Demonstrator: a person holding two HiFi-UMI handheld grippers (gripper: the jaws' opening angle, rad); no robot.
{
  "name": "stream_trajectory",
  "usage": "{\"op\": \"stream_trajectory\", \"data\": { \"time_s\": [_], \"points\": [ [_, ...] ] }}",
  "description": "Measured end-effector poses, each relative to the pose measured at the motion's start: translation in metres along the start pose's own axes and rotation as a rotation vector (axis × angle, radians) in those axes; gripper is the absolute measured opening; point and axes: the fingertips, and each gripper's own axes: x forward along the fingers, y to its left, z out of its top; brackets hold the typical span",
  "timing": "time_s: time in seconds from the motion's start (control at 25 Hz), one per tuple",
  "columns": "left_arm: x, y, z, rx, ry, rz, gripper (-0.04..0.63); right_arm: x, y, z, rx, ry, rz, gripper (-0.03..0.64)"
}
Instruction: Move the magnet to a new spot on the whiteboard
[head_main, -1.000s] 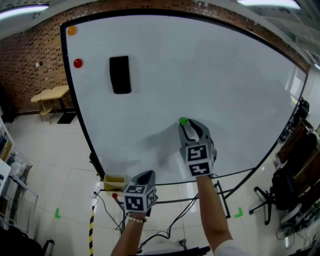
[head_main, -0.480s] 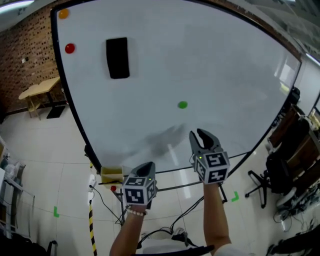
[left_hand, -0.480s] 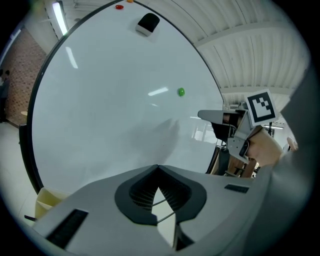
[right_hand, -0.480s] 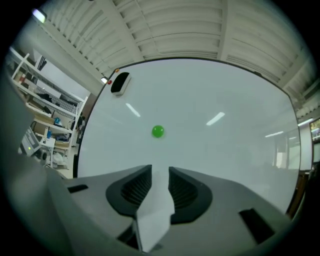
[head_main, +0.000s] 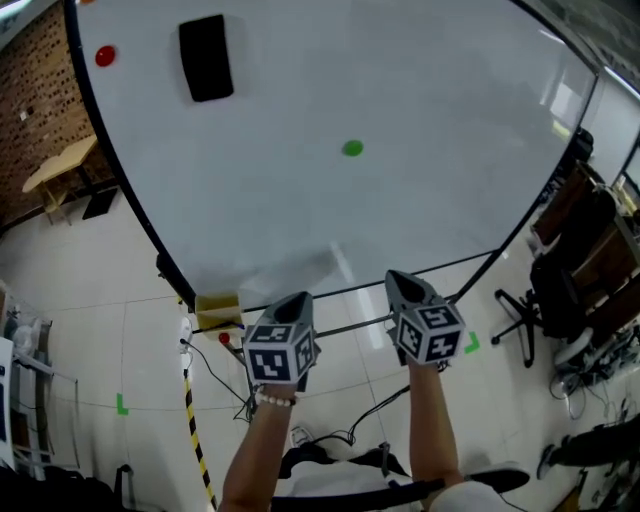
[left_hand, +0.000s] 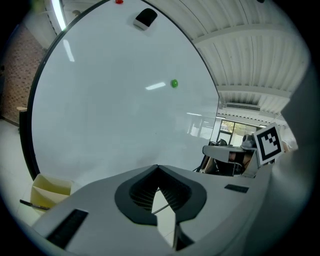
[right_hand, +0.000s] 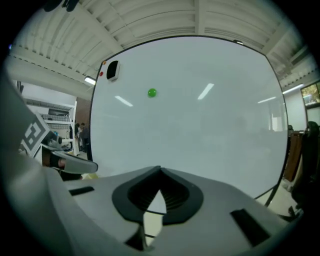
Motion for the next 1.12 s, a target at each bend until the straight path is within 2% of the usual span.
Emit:
{"op": "stream_trajectory", "data": {
  "time_s": [0.2,0.36,0.68,0.88,1.12],
  "points": [
    [-0.007,-0.037,-0.020,-0.007,0.006,0.013,-0.003,-0.047,-0.019,-0.048,0.082,0.044,0.013,0.002],
    [-0.018,-0.081,-0.040,-0.018,0.003,0.038,-0.003,-0.098,-0.039,-0.066,0.131,0.038,0.035,0.002],
    [-0.053,-0.186,-0.089,-0.026,-0.021,0.105,-0.003,-0.203,-0.073,-0.095,0.135,0.026,0.121,0.002],
    [-0.087,-0.228,-0.114,-0.033,-0.023,0.156,-0.003,-0.246,-0.065,-0.105,0.130,0.029,0.201,0.002],
    [-0.120,-0.251,-0.132,-0.030,-0.023,0.185,-0.003,-0.275,-0.040,-0.105,0.110,0.016,0.269,0.002]
  ]
}}
